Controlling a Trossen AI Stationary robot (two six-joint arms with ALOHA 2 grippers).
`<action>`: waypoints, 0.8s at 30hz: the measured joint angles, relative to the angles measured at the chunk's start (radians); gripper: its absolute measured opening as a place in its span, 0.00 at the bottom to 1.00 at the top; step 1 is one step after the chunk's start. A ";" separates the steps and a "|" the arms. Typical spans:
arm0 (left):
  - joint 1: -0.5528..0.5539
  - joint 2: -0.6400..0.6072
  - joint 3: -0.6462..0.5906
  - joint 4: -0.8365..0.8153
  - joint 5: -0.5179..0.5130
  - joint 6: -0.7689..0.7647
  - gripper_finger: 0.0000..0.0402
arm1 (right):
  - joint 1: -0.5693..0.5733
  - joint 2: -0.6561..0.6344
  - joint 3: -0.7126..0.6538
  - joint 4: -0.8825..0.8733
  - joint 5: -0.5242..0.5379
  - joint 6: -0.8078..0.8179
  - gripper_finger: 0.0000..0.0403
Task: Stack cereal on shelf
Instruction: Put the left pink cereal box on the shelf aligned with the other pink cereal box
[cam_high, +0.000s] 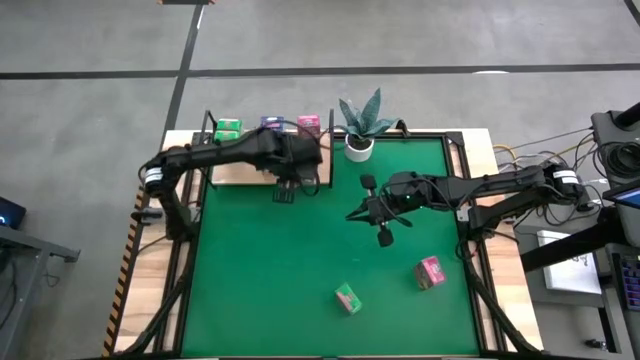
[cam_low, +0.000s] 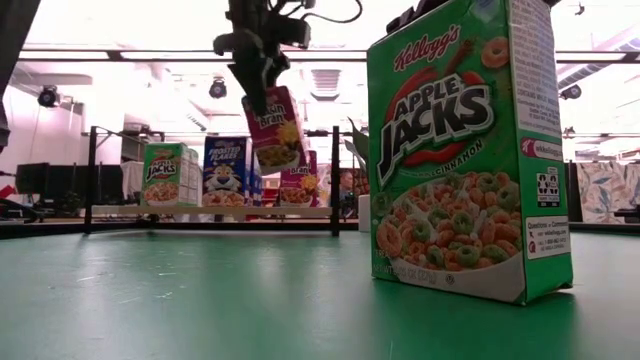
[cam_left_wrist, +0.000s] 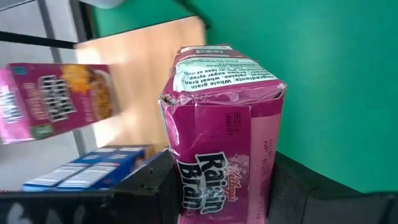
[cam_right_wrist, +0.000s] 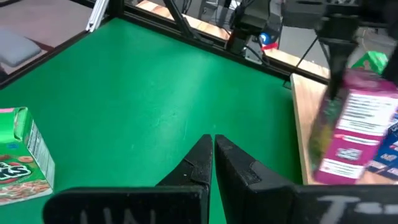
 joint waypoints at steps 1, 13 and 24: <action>0.015 0.000 0.000 0.010 0.000 0.017 0.39 | 0.000 0.000 0.000 -0.001 0.001 0.008 0.02; 0.155 0.004 -0.012 0.148 0.000 0.084 0.39 | 0.000 0.001 -0.007 -0.017 0.003 0.074 0.02; 0.204 0.005 -0.032 0.210 0.025 0.084 0.39 | 0.000 0.001 -0.009 -0.017 0.003 0.084 0.02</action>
